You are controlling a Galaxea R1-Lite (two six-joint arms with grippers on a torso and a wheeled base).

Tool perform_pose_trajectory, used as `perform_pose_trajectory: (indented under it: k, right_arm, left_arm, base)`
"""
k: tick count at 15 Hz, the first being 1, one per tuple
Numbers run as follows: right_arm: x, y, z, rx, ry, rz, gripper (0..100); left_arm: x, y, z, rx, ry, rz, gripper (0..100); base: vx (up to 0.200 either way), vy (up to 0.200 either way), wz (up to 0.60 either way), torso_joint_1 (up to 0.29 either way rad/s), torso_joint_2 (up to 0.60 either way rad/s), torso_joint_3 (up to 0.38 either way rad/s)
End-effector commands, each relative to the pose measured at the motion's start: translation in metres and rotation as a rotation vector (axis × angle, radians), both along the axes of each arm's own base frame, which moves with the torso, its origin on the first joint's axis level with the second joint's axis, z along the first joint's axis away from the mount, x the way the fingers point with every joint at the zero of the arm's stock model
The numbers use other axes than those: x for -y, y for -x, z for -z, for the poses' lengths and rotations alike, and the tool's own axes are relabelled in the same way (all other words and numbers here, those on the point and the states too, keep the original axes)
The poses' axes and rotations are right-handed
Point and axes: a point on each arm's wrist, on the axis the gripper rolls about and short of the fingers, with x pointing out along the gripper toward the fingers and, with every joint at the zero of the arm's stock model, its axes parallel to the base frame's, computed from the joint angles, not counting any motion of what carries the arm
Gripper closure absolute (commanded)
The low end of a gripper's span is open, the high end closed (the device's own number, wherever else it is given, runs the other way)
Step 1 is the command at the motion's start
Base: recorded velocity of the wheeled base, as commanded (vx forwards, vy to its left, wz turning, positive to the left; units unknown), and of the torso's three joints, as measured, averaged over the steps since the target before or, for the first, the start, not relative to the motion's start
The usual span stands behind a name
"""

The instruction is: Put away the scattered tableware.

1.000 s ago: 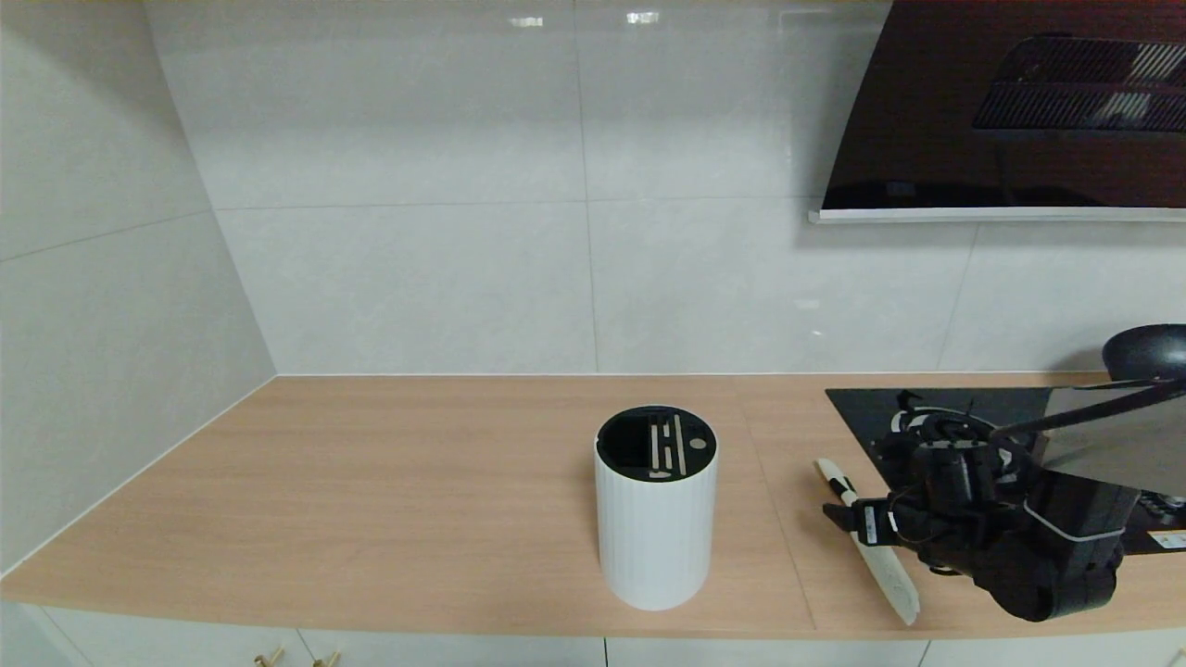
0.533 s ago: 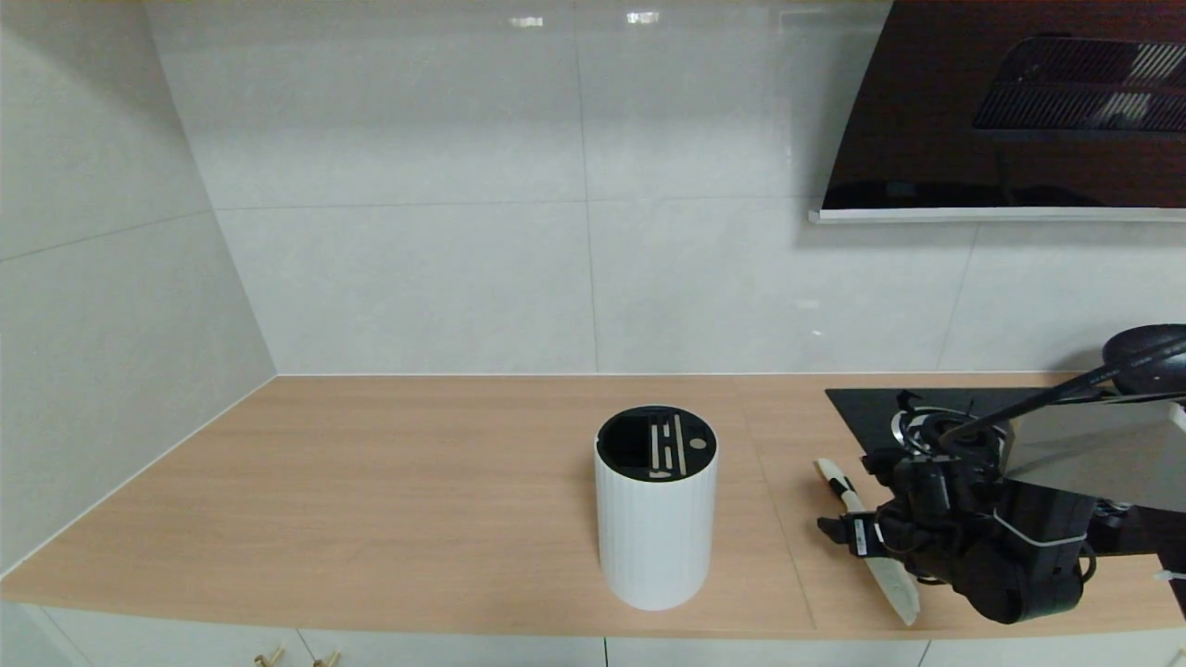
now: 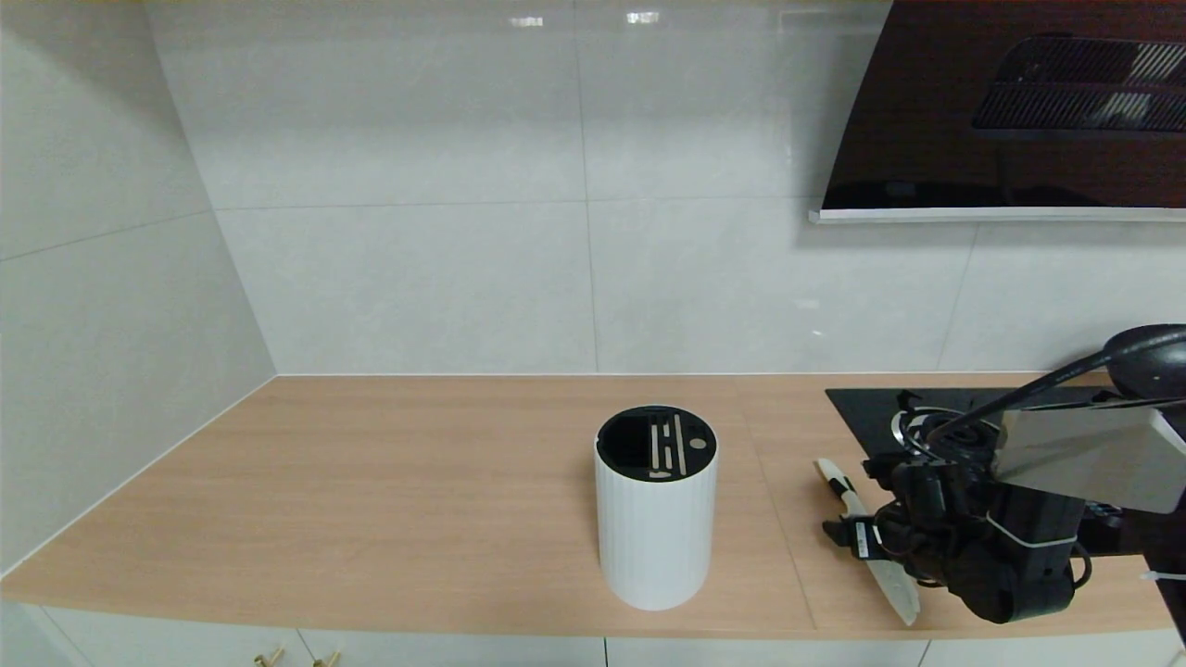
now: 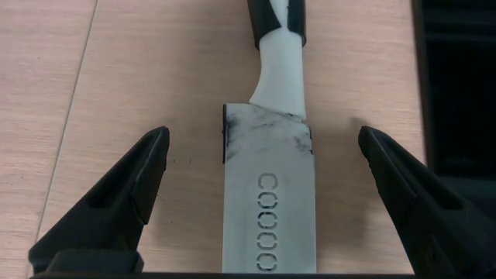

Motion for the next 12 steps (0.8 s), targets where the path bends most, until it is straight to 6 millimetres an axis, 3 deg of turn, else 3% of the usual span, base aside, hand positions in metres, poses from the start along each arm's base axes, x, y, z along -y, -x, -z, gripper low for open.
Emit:
perform_pose_trajectory:
  k: [1,5,6,12]
  right_arm:
    - [0.0,0.0,0.0001,-0.001,0.0,0.0,0]
    - [0.0,0.0004,0.0013,-0.005,0.002,-0.001,0]
    - [0.0,0.0005,0.0015,-0.007,0.002,-0.001,100]
    - [0.0,0.0001,0.0017,-0.005,0.002,-0.001,100]
  left_arm:
    - [0.0,0.0,-0.0001,0.0,0.0,0.0,0]
    - [0.0,0.0,-0.0001,0.0,0.0,0.0,0]
    - [0.0,0.0,-0.0001,0.0,0.0,0.0,0]
    - [0.0,0.0,-0.0001,0.0,0.0,0.0,0]
  base:
    - [0.0,0.0,0.0,0.0,0.0,0.0]
    - [0.0,0.0,0.0,0.0,0.0,0.0]
    - [0.0,0.0,0.0,0.0,0.0,0.0]
    - [0.0,0.0,0.0,0.0,0.0,0.0]
